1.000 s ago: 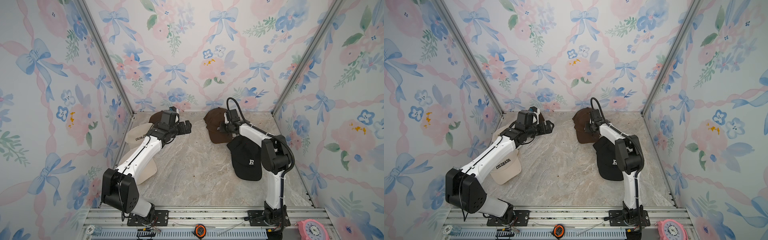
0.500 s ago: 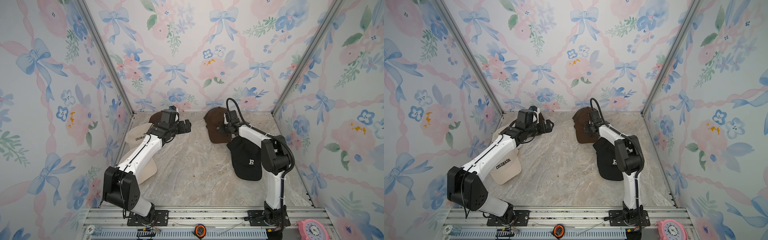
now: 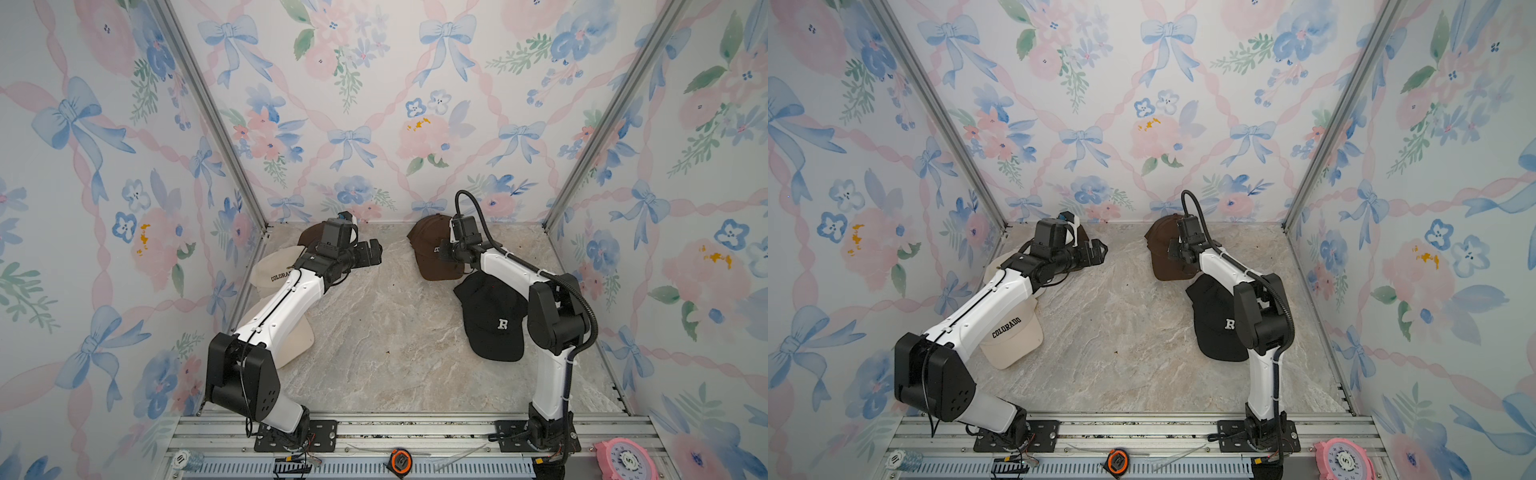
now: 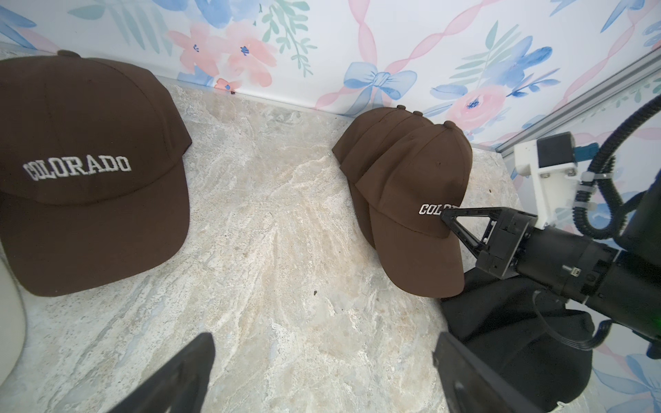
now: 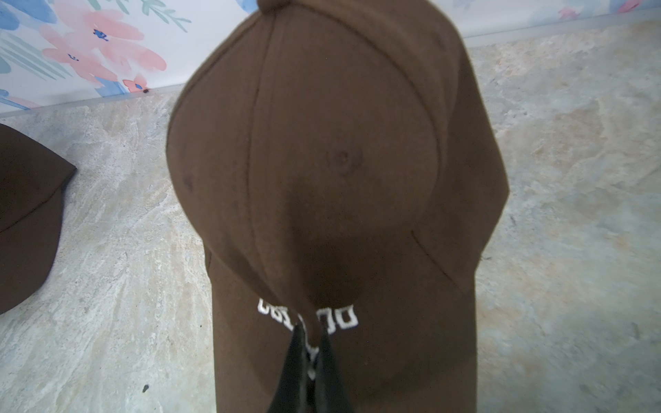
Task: Stack the baseball caps by color
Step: Place the baseball cap on the baseball cap.
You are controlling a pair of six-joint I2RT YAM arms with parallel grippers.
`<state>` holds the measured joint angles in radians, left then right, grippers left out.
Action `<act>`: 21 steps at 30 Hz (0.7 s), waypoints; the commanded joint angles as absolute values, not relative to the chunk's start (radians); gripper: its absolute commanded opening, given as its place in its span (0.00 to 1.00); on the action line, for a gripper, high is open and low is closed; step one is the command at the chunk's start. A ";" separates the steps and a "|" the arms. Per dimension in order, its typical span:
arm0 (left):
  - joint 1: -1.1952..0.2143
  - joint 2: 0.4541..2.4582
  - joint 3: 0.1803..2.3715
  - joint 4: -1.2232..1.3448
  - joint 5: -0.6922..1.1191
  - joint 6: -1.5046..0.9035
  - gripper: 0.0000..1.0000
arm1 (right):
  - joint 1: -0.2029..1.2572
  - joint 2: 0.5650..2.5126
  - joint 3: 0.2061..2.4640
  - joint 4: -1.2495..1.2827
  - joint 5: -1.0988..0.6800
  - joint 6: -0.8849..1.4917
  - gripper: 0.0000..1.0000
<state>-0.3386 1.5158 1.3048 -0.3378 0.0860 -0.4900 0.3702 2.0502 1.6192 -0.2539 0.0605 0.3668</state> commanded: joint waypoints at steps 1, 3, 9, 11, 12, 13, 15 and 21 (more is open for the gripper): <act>-0.331 1.500 1.318 -0.330 0.086 -0.463 0.98 | 0.379 2.082 1.663 -0.244 0.065 0.365 0.04; -0.331 1.497 1.316 -0.330 0.085 -0.464 0.98 | 0.377 2.110 1.675 -0.245 0.055 0.365 0.07; -0.331 1.483 1.306 -0.337 0.079 -0.466 0.98 | 0.367 2.186 1.696 -0.264 0.035 0.378 0.17; -0.330 1.479 1.304 -0.339 0.076 -0.468 0.98 | 0.364 2.199 1.692 -0.266 0.028 0.382 0.18; -0.331 1.476 1.303 -0.341 0.073 -0.467 0.98 | 0.361 2.204 1.689 -0.268 0.025 0.383 0.20; -0.331 1.474 1.302 -0.343 0.073 -0.468 0.98 | 0.360 2.209 1.687 -0.269 0.024 0.383 0.22; -0.330 1.472 1.302 -0.345 0.069 -0.468 0.98 | 0.359 2.212 1.684 -0.269 0.024 0.380 0.23; -0.331 1.471 1.307 -0.349 0.066 -0.468 0.98 | 0.353 2.202 1.672 -0.275 0.017 0.375 0.35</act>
<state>-0.3386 1.4929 1.3048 -0.3389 0.0818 -0.4904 0.3607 2.1799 1.6745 -0.2432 0.0299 0.3790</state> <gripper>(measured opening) 0.979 0.349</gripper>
